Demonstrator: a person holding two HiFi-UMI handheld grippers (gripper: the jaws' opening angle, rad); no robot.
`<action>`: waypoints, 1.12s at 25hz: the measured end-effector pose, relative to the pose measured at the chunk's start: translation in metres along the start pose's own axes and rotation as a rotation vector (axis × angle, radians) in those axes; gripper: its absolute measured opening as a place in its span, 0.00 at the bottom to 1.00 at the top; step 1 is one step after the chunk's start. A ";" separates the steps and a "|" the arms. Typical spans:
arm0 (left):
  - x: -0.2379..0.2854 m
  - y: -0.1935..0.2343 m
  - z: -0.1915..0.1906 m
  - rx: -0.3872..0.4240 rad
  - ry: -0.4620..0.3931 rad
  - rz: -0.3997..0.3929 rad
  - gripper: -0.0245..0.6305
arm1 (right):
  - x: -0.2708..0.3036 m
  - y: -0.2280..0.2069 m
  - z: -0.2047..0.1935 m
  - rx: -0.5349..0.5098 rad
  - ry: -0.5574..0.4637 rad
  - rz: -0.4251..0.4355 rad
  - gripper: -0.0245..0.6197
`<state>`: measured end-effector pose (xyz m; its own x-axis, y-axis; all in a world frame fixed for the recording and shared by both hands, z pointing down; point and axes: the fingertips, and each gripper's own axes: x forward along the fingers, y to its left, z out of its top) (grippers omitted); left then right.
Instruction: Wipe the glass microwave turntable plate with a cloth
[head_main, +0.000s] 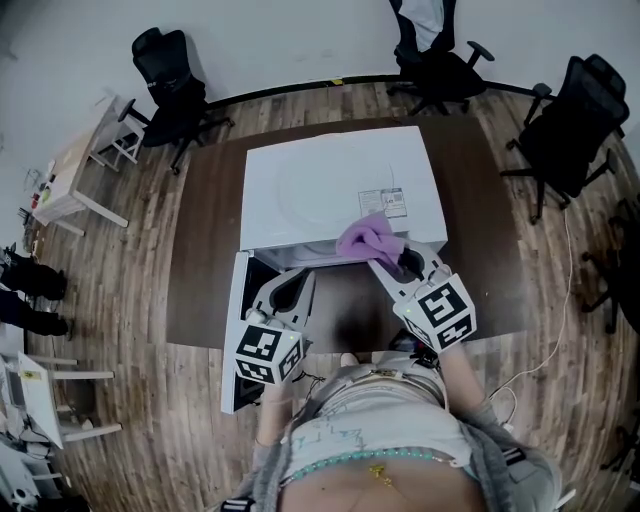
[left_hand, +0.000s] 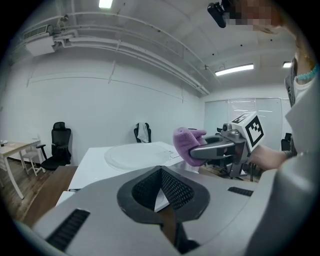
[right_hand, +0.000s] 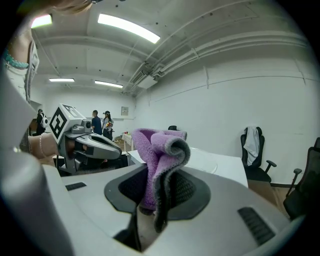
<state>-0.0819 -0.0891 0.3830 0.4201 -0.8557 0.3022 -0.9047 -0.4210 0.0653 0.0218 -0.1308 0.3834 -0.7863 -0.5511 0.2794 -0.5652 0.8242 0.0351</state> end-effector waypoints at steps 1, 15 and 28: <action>0.003 -0.002 0.002 0.005 -0.002 -0.001 0.04 | -0.002 -0.003 0.001 -0.004 -0.003 -0.001 0.20; 0.027 0.009 0.087 0.202 -0.057 0.011 0.04 | -0.003 -0.052 0.065 -0.079 -0.086 0.019 0.20; 0.045 0.033 0.123 0.421 -0.109 -0.020 0.04 | 0.012 -0.069 0.050 -0.061 -0.068 -0.065 0.20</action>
<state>-0.0837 -0.1787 0.2818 0.4630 -0.8632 0.2012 -0.7975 -0.5048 -0.3305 0.0390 -0.2006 0.3363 -0.7647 -0.6097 0.2087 -0.6012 0.7916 0.1097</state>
